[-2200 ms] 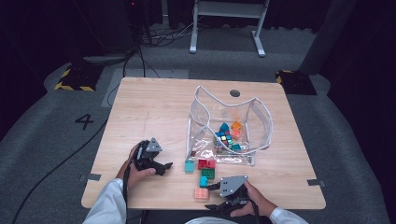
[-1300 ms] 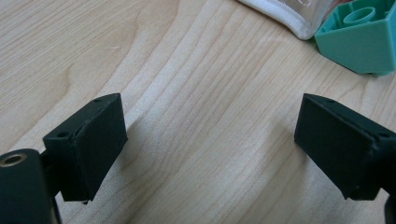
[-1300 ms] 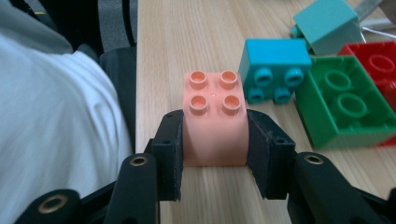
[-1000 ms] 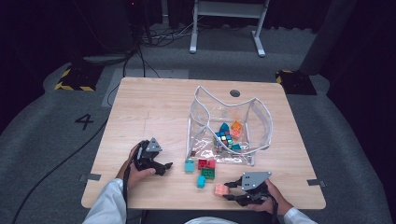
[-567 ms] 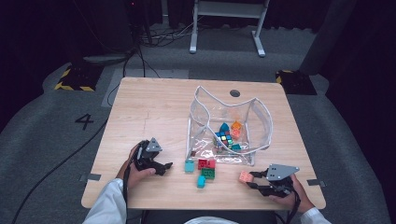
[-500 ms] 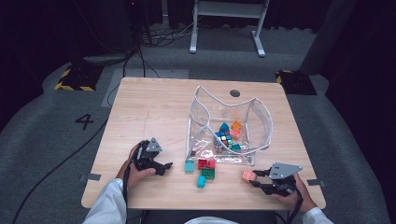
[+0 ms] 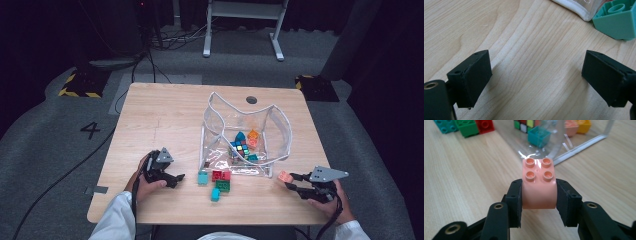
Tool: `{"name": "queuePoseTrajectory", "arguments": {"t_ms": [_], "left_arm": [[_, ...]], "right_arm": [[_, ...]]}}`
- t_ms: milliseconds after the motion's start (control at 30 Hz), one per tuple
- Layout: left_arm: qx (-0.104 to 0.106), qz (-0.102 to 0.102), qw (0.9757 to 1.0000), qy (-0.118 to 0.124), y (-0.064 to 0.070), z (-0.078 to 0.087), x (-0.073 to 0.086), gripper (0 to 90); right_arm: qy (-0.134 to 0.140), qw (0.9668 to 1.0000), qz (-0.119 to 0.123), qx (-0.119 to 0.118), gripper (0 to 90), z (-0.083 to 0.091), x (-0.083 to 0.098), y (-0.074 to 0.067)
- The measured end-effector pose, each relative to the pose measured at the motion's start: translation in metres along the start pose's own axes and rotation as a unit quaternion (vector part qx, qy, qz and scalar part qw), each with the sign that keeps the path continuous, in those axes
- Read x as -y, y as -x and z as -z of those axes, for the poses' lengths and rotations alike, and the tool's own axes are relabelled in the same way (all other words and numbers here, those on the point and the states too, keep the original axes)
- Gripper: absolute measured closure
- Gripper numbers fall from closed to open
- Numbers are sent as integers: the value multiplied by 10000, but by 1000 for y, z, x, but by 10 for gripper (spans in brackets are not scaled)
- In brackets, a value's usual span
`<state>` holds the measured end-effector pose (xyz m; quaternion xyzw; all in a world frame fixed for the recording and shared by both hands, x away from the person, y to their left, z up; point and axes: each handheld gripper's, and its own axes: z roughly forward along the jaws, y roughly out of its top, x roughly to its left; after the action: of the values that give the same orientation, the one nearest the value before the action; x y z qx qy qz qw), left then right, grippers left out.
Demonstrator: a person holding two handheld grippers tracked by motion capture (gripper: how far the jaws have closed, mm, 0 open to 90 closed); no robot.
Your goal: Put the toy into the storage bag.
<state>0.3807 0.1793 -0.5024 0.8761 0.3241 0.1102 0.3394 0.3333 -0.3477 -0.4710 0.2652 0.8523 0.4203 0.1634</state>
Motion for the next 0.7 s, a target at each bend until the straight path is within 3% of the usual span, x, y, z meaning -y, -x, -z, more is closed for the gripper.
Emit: {"name": "queuePoseTrajectory", "arguments": {"t_ms": [367,700], "left_arm": [[1,6,10000,2,0,0,0,92],[2,6,10000,3,0,0,0,92]], "right_arm": [[363,9984,-267,329,592,13,-16,33],[659,9952,-140,710,592,36,-67,61]]}}
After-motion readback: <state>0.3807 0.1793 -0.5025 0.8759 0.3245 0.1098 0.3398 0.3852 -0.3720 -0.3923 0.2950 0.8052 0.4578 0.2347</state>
